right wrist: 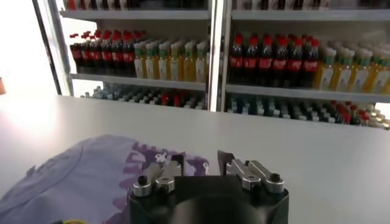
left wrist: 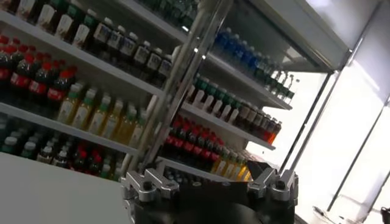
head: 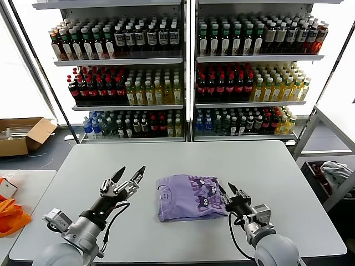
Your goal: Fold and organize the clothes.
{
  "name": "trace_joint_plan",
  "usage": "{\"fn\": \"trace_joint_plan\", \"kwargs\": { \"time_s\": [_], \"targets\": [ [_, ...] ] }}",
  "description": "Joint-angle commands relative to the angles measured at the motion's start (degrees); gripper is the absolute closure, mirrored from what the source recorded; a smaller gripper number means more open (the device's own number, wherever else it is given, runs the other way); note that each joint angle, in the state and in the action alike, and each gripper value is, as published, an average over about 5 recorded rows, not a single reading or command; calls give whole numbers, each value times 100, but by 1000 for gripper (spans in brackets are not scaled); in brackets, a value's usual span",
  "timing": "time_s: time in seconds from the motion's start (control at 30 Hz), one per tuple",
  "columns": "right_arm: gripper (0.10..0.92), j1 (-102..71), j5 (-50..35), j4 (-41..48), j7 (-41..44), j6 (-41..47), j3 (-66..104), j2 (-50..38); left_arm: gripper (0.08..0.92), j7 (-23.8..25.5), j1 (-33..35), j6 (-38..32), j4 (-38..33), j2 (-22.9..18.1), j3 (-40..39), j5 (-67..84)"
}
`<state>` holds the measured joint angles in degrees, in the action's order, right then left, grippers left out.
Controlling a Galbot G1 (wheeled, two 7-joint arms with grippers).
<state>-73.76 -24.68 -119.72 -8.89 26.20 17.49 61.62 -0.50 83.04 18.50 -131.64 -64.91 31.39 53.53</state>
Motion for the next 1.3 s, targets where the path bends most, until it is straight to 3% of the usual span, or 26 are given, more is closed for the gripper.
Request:
{"fn": "trace_joint_plan", "kwargs": {
  "time_s": [0.03,0.2,0.4,0.7,0.83,0.93,1.17,1.3],
  "targets": [
    [548,203,842,178,65,-115,-476,142,177,-5,116,-17,-28,-62,26,-48],
    [401,-88,1898,834,277,-52,-791,37,177,1,172,-38,41,-133,19,-99],
    [240,-727,2344,415,285,321,-552,-290,177,-4,140,-46,108,-210,7,-138],
    [203,-825,2662,-463,340,271,-449,-237,177,-26,-21,-31,168,-204,-92,-167],
    [202,-282,2154,-770,1,-23,-448,-65,177,-24,22,-31,98,-160,-55,-155],
    [203,363,1481,-517,-227,-271,-765,225,177,-18,40,-31,87,-139,-51,-155],
    [203,1589,266,1437,-910,-643,-1942,1489,177,-31,16,-15,76,-159,-102,-200],
    [203,1837,-90,2354,-560,-490,-2290,1712,177,-22,127,-22,21,-155,-21,-203]
  ]
}}
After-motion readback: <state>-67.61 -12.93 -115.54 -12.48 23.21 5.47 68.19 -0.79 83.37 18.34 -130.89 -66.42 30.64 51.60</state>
